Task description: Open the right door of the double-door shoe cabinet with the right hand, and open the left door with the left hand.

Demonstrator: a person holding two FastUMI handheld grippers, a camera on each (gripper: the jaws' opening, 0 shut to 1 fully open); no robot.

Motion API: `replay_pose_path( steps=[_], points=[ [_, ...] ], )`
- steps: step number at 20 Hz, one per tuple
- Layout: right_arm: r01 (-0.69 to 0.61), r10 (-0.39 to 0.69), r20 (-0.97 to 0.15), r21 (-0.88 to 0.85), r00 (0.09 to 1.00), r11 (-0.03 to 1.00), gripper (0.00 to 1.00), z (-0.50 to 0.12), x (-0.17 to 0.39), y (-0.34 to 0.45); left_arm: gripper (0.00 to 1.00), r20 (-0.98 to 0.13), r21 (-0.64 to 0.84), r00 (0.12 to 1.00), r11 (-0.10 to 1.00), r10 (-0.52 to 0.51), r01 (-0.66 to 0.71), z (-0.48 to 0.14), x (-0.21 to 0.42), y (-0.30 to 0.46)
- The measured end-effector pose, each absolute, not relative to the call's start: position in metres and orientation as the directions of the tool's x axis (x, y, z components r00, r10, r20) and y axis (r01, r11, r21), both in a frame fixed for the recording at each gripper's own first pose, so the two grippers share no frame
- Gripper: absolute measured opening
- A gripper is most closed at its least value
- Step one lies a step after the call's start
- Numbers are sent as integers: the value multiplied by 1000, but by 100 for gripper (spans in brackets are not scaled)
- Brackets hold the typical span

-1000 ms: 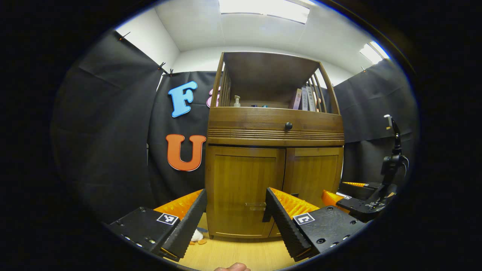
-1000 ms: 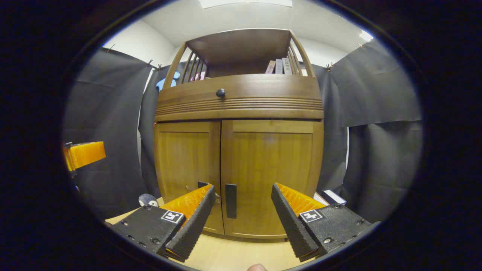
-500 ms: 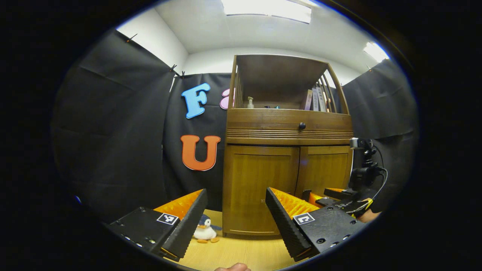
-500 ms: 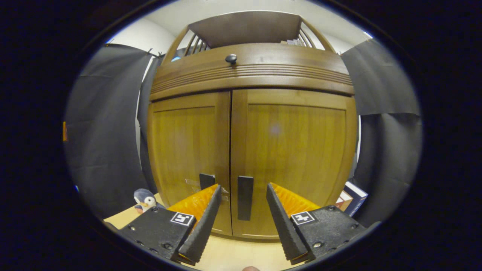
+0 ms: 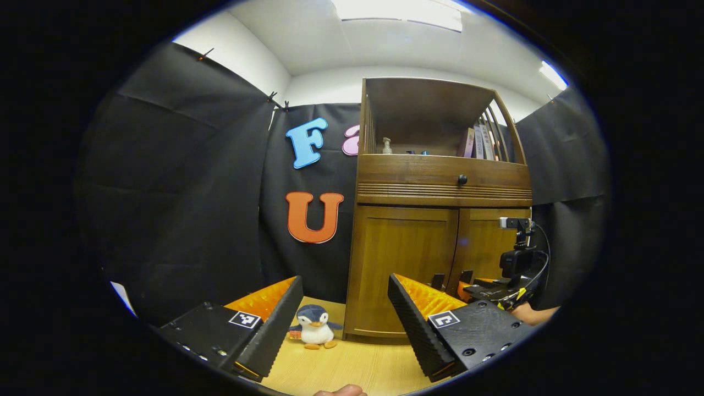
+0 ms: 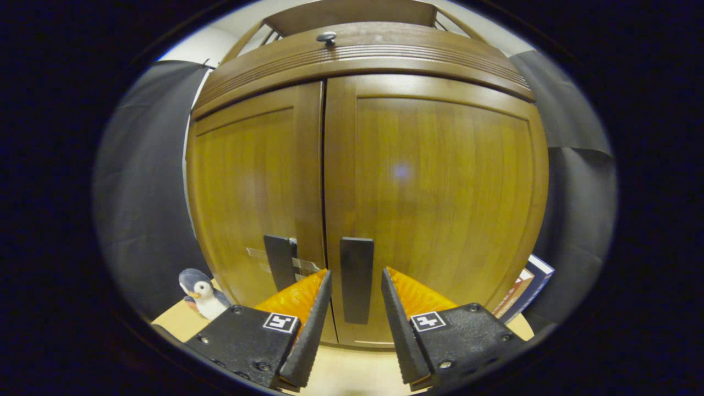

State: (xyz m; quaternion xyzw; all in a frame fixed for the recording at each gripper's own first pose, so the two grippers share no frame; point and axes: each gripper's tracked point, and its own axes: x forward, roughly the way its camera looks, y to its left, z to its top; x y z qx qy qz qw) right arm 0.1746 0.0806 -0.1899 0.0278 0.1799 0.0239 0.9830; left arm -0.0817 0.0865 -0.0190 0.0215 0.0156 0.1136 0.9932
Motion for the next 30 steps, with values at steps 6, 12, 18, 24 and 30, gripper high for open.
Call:
replay_pose_path(
  steps=[6, 12, 18, 24, 30],
  points=[
    [-16, 41, -387, 67, 921, 998, 49, -206, 195, 85, 95, -43, 46, 970, 970, 240, -238, -22, -86, 91],
    [16, 13, -381, 74, 925, 997, 40, -212, 209, 85, 95, -52, 47, 970, 971, 239, -236, -24, -89, 93],
    [32, 1, -371, 82, 929, 996, 34, -212, 209, 84, 95, -67, 36, 972, 974, 227, -225, -29, -89, 90],
    [30, 3, -381, 81, 924, 996, 31, -210, 203, 83, 100, -77, 34, 976, 979, 205, -203, -32, -87, 85],
    [-27, 64, -369, 106, 927, 994, 30, -208, 180, 82, 95, -95, 28, 982, 986, 165, -163, -38, -79, 72]
  ],
)
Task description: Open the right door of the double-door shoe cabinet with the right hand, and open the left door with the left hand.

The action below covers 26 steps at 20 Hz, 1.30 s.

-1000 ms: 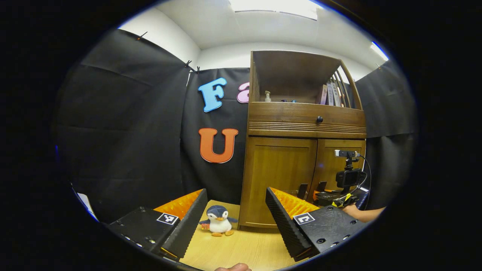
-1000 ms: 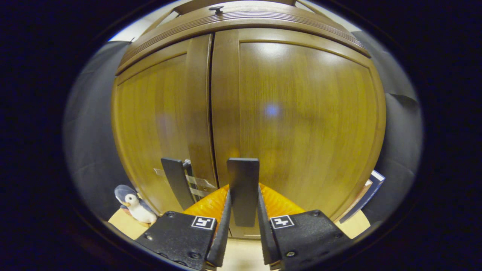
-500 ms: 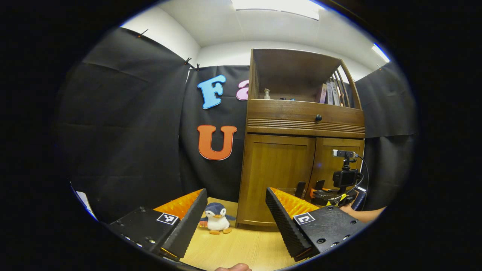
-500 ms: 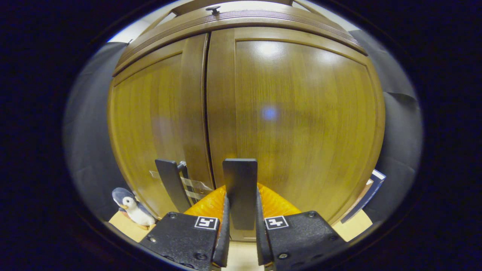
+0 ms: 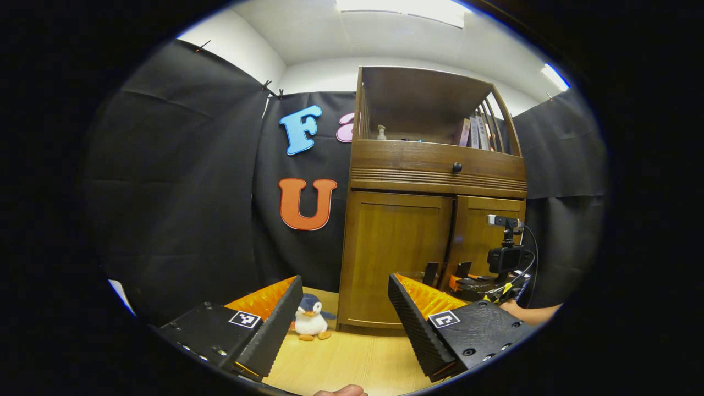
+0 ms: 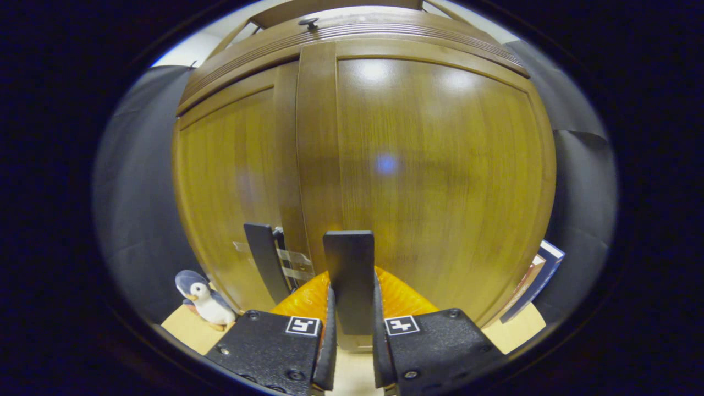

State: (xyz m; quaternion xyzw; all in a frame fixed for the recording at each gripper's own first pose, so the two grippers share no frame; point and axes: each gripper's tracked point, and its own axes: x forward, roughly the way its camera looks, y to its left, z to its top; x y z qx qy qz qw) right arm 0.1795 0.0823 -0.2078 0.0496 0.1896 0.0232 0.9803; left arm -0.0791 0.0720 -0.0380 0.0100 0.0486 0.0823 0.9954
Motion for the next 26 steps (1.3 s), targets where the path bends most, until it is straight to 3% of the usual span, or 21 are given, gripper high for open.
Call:
replay_pose_path(
  steps=[1, 2, 7, 26],
  points=[
    [-32, 66, -364, 101, 929, 994, 30, -207, 176, 82, 100, -98, 29, 983, 988, 156, -154, -39, -78, 69],
    [-35, 69, -360, 99, 930, 994, 30, -206, 171, 81, 95, -98, 30, 984, 989, 148, -146, -39, -76, 66],
    [-75, 111, -349, 114, 931, 991, 29, -205, 155, 79, 95, -106, 36, 987, 993, 119, -115, -41, -71, 53],
    [-63, 85, -333, 75, 939, 995, 29, -194, 63, 37, 95, -126, 54, 990, 997, 59, -52, -51, -64, 22]
  ],
)
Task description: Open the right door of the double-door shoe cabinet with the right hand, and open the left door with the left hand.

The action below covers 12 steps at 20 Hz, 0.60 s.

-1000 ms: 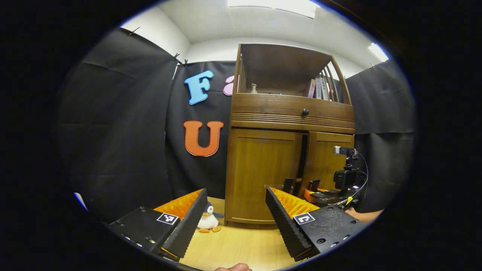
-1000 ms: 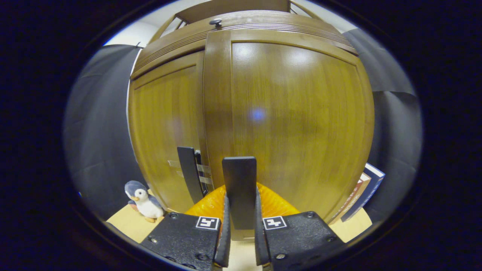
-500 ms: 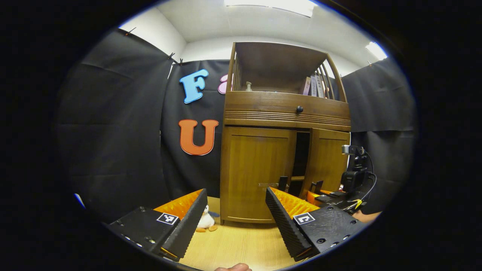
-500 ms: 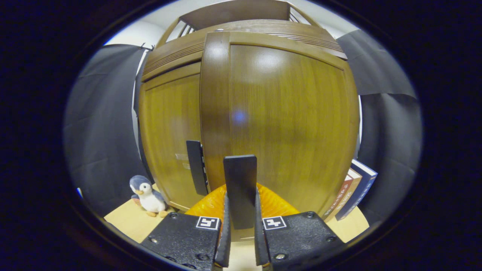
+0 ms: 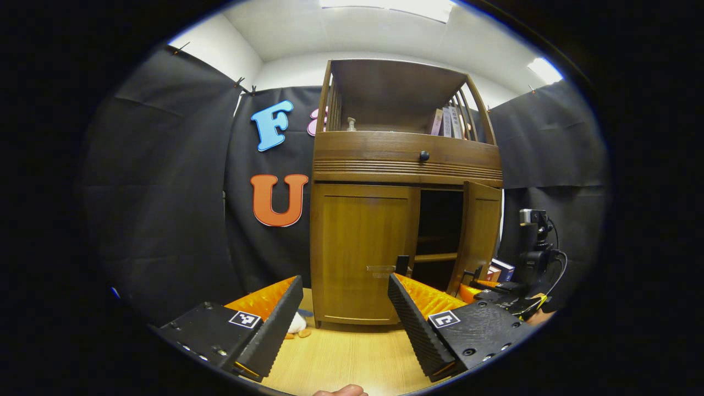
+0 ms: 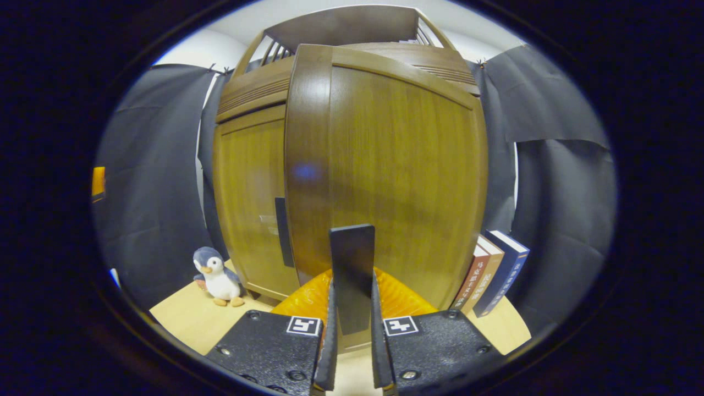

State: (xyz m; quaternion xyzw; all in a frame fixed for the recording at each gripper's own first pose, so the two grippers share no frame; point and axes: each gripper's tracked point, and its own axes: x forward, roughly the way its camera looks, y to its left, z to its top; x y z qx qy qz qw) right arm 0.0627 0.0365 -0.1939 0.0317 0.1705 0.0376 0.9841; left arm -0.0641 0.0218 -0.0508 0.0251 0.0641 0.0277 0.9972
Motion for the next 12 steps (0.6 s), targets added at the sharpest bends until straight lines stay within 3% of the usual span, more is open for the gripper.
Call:
replay_pose_path(
  steps=[12],
  points=[
    [65, -43, -348, 52, 937, 997, 25, -189, 8, -20, 95, -154, 32, 987, 999, -37, 42, -59, -56, -15]
  ],
)
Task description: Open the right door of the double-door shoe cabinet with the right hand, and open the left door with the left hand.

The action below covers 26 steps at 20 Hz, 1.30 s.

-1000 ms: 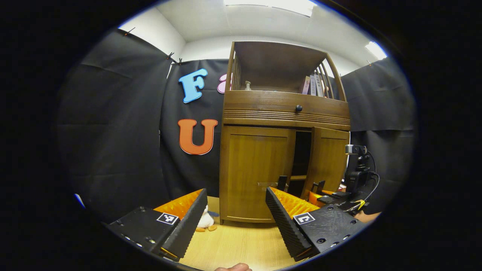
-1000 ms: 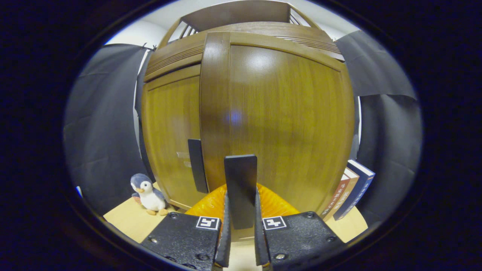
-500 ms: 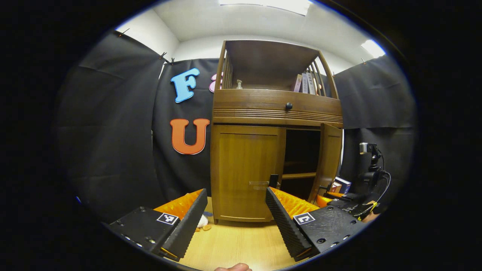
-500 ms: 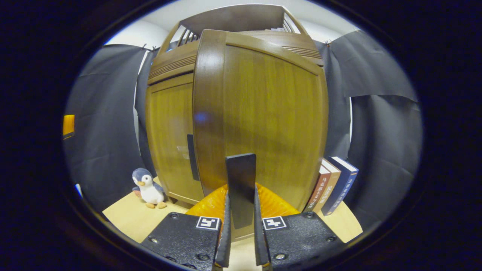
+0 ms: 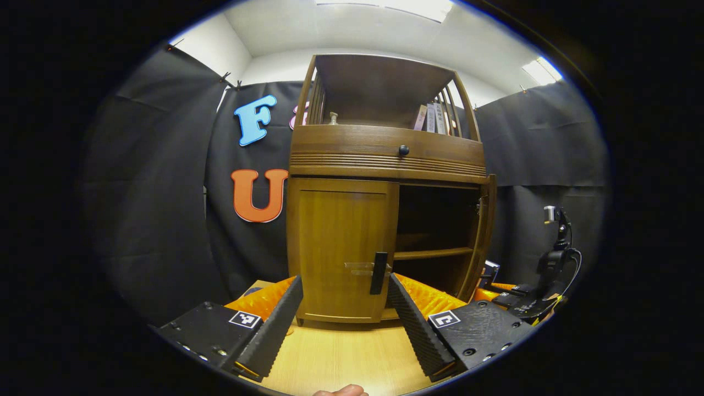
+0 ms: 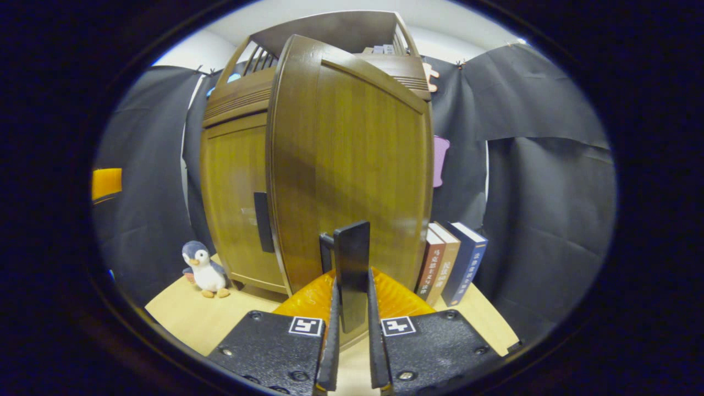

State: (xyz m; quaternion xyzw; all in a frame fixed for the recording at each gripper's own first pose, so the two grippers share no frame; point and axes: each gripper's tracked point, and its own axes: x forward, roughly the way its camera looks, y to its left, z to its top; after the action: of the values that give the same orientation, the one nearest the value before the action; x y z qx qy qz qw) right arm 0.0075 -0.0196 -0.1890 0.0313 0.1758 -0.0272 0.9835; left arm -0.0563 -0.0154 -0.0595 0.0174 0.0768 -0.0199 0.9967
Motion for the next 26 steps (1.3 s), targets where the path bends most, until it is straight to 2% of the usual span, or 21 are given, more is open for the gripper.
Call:
replay_pose_path(
  steps=[7, 11, 12, 20, 26],
  points=[
    [202, -168, -371, 55, 913, 978, 17, -193, -25, -72, 95, -164, 23, 981, 994, -103, 108, -62, -50, -42],
    [271, -230, -373, 63, 899, 960, 17, -190, -47, -102, 95, -171, 16, 975, 989, -140, 145, -68, -47, -61],
    [280, -239, -373, 58, 897, 958, 13, -189, -50, -108, 95, -175, 12, 973, 988, -150, 154, -69, -46, -66],
    [331, -296, -354, 42, 887, 943, 11, -181, -64, -151, 95, -196, -3, 960, 979, -199, 202, -80, -40, -92],
    [342, -295, -358, 72, 886, 937, 11, -182, -66, -165, 95, -211, -21, 953, 976, -217, 218, -92, -29, -105]
  ],
)
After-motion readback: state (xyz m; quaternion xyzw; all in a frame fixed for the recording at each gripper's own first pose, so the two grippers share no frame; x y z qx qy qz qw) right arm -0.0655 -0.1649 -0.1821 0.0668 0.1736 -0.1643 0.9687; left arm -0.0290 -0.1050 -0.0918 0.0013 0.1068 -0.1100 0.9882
